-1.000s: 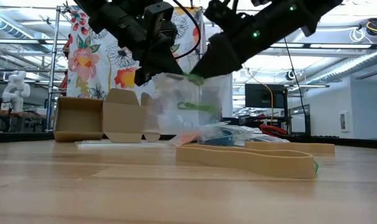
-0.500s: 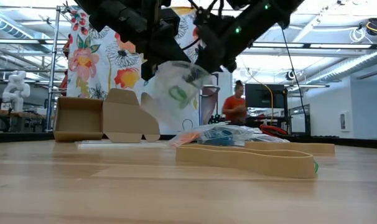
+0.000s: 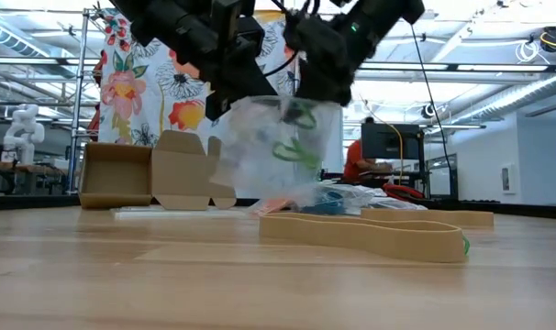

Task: Sort rubber bands
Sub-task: Put the green rubber band into the transparent zip bag

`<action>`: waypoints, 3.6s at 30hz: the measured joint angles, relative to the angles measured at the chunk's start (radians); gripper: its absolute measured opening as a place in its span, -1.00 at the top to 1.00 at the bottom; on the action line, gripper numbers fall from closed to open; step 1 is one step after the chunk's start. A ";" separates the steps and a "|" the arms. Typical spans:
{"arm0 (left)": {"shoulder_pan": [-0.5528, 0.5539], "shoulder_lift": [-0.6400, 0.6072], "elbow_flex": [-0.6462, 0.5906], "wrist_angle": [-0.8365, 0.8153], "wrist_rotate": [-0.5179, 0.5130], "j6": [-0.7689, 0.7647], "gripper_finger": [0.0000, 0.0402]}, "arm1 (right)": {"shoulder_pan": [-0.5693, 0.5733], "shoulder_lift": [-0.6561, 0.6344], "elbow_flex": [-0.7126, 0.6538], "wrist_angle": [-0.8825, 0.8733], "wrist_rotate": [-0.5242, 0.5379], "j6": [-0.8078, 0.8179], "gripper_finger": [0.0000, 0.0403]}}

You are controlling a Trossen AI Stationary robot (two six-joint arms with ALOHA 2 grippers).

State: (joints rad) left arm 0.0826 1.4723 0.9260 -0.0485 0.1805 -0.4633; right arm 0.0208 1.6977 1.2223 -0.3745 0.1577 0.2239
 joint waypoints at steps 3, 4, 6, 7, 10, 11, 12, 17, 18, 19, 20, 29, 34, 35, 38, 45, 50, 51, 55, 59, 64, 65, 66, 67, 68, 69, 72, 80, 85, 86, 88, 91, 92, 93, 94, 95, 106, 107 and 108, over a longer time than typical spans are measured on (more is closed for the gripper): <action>0.000 0.000 0.000 -0.022 -0.001 0.000 0.97 | -0.005 0.000 0.028 0.010 0.001 -0.023 0.81; 0.000 0.000 0.000 -0.028 -0.002 0.000 0.97 | -0.009 0.000 0.038 0.006 0.000 -0.025 0.76; 0.000 0.000 0.000 -0.036 -0.005 0.000 0.97 | -0.019 0.000 0.059 -0.033 0.007 -0.026 0.63; 0.000 0.000 0.000 -0.046 -0.005 0.002 0.97 | -0.024 0.000 0.069 -0.062 0.018 -0.026 0.57; 0.000 0.000 0.000 -0.058 -0.006 0.006 0.97 | -0.036 -0.002 0.102 -0.184 0.066 -0.017 0.42; 0.000 0.000 0.000 -0.062 -0.011 0.009 0.97 | -0.039 -0.003 0.115 -0.218 0.080 -0.003 0.39; 0.000 0.000 0.000 -0.071 -0.019 0.021 0.97 | -0.042 -0.006 0.129 -0.245 0.078 0.003 0.37; 0.000 0.000 0.000 -0.122 -0.043 0.045 0.97 | -0.007 -0.040 0.152 -0.266 0.016 0.001 0.36; 0.000 0.000 0.000 -0.133 -0.043 0.059 0.97 | 0.009 -0.047 0.152 -0.277 0.003 0.000 0.37; -0.002 0.000 0.000 -0.144 -0.042 0.074 0.97 | 0.025 -0.052 0.152 -0.302 -0.001 0.000 0.38; -0.007 0.000 0.000 -0.152 -0.041 0.085 0.97 | 0.042 -0.055 0.152 -0.332 -0.002 0.003 0.40; -0.069 0.000 0.000 -0.173 -0.043 0.156 0.97 | 0.243 -0.064 0.067 -0.449 -0.002 0.117 0.43; -0.092 0.000 0.000 -0.168 -0.044 0.184 0.97 | 0.329 -0.063 -0.043 -0.362 -0.001 0.131 0.43; -0.094 0.000 0.000 -0.167 -0.047 0.184 0.97 | 0.343 -0.061 -0.064 -0.329 -0.001 0.131 0.43; -0.097 0.000 0.000 -0.168 -0.057 0.184 0.97 | 0.376 -0.059 -0.136 -0.250 -0.030 0.124 0.43; -0.101 0.000 0.000 -0.169 -0.058 0.144 0.97 | 0.429 -0.039 -0.258 0.009 -0.086 0.111 0.43; -0.108 0.000 0.000 -0.168 -0.058 0.129 0.97 | 0.445 0.036 -0.265 0.051 -0.087 -0.004 0.43; -0.108 0.000 0.000 -0.168 -0.058 0.128 0.97 | 0.446 0.050 -0.265 0.058 -0.089 -0.024 0.43; -0.113 0.000 0.000 -0.166 -0.058 0.127 0.97 | 0.442 0.093 -0.264 0.078 -0.105 -0.070 0.44; -0.113 0.000 0.000 -0.162 -0.058 0.104 0.97 | 0.436 0.092 -0.263 0.065 -0.105 -0.050 0.71; -0.113 0.000 0.000 -0.162 -0.058 0.103 0.97 | 0.435 0.007 -0.265 -0.145 0.001 0.100 0.96; -0.113 0.000 0.000 -0.162 -0.058 0.103 0.97 | 0.435 -0.022 -0.265 -0.210 0.034 0.134 0.97; -0.113 0.000 0.000 -0.162 -0.058 0.103 0.97 | 0.434 -0.054 -0.265 -0.271 0.067 0.160 0.99; -0.113 0.000 0.000 -0.162 -0.058 0.103 0.97 | 0.434 -0.083 -0.265 -0.316 0.104 0.188 0.99; -0.113 0.000 0.000 -0.162 -0.058 0.102 0.97 | 0.434 -0.114 -0.265 -0.344 0.141 0.217 0.99; -0.112 0.000 0.000 -0.162 -0.058 0.102 0.97 | 0.431 -0.148 -0.265 -0.361 0.182 0.235 0.99; -0.112 0.000 0.000 -0.159 -0.066 0.099 0.97 | 0.420 -0.230 -0.250 -0.359 0.302 0.240 1.00; -0.109 0.000 0.000 -0.109 -0.111 0.062 0.97 | 0.318 -0.231 -0.148 -0.035 0.468 -0.132 1.00; -0.109 0.000 0.000 -0.116 -0.110 0.049 0.97 | 0.240 -0.161 -0.131 0.176 0.398 -0.345 1.00; -0.109 0.000 0.000 -0.115 -0.110 0.050 0.97 | 0.225 -0.146 -0.131 0.193 0.369 -0.364 1.00; -0.109 0.000 0.000 -0.115 -0.110 0.050 0.97 | 0.198 -0.114 -0.131 0.211 0.336 -0.371 1.00; -0.109 0.000 0.000 -0.107 -0.109 0.050 0.97 | 0.174 -0.073 -0.131 0.211 0.302 -0.364 1.00; -0.109 0.000 0.000 -0.107 -0.109 0.050 0.97 | 0.171 -0.061 -0.131 0.212 0.293 -0.364 1.00; -0.109 0.000 0.000 -0.105 -0.109 0.050 0.97 | 0.172 -0.054 -0.132 0.211 0.285 -0.366 1.00; -0.109 0.000 0.000 -0.098 -0.108 0.050 0.97 | 0.175 -0.049 -0.132 0.210 0.285 -0.368 1.00; -0.109 0.000 0.000 -0.092 -0.107 0.050 0.97 | 0.177 -0.047 -0.132 0.212 0.290 -0.369 1.00; -0.106 0.000 0.000 -0.043 -0.115 0.050 0.97 | 0.082 -0.050 -0.130 -0.019 0.264 -0.112 1.00; -0.106 0.000 0.000 -0.034 -0.114 0.050 0.97 | 0.075 -0.051 -0.130 -0.007 0.244 -0.110 1.00; -0.107 0.000 0.000 -0.028 -0.112 0.050 0.97 | 0.070 -0.051 -0.130 0.020 0.218 -0.122 1.00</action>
State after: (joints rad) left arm -0.0242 1.4723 0.9264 -0.0763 0.0689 -0.4137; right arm 0.0907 1.6470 1.0919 -0.3546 0.3753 0.1015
